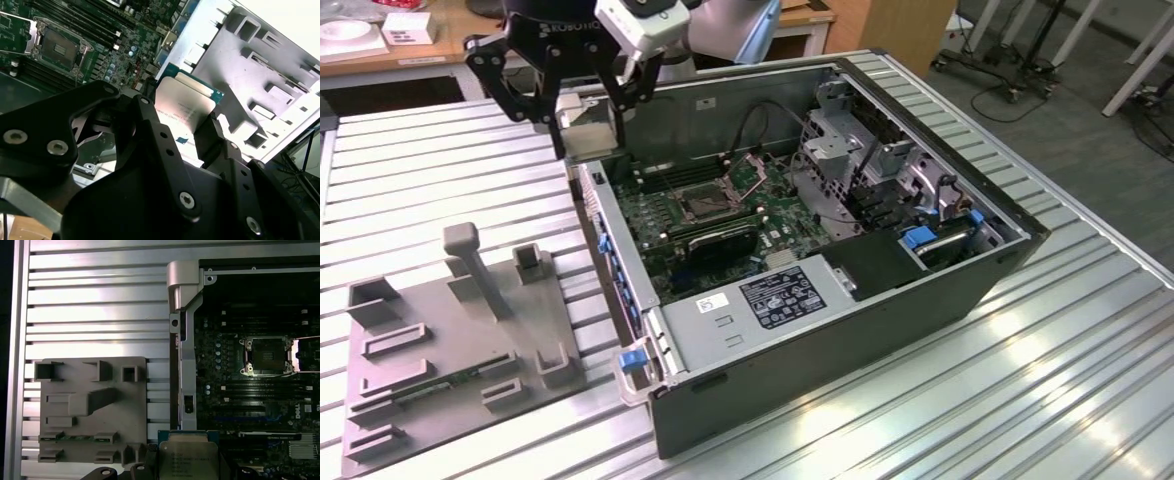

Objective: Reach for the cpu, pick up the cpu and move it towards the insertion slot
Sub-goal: 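Pick up the cpu and move it towards the insertion slot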

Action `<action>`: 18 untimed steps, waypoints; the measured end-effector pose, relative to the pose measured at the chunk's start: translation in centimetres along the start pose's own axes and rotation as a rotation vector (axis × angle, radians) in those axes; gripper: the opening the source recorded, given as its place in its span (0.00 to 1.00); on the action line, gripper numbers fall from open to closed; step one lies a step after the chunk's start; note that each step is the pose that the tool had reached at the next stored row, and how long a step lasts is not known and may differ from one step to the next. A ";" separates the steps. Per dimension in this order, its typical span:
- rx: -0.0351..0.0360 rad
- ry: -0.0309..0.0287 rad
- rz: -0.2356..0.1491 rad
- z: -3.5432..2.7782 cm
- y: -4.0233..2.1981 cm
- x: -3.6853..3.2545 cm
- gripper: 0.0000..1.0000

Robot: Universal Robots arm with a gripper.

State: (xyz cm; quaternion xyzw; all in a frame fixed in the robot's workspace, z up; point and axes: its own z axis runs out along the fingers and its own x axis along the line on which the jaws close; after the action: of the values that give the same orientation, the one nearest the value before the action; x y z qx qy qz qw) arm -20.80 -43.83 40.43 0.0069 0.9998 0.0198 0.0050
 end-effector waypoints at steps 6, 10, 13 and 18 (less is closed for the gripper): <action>0.0000 0.0000 0.000 0.01 0.01 -0.58 0.55; 0.0001 0.0000 0.000 0.02 0.01 -0.96 0.55; 0.0000 0.0000 0.000 0.02 0.02 -1.20 0.55; 0.0000 0.0000 0.000 0.03 0.02 -1.69 0.55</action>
State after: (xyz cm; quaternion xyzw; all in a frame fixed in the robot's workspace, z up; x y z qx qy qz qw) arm -19.11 -43.83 40.42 0.0069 0.9998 0.0197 0.0049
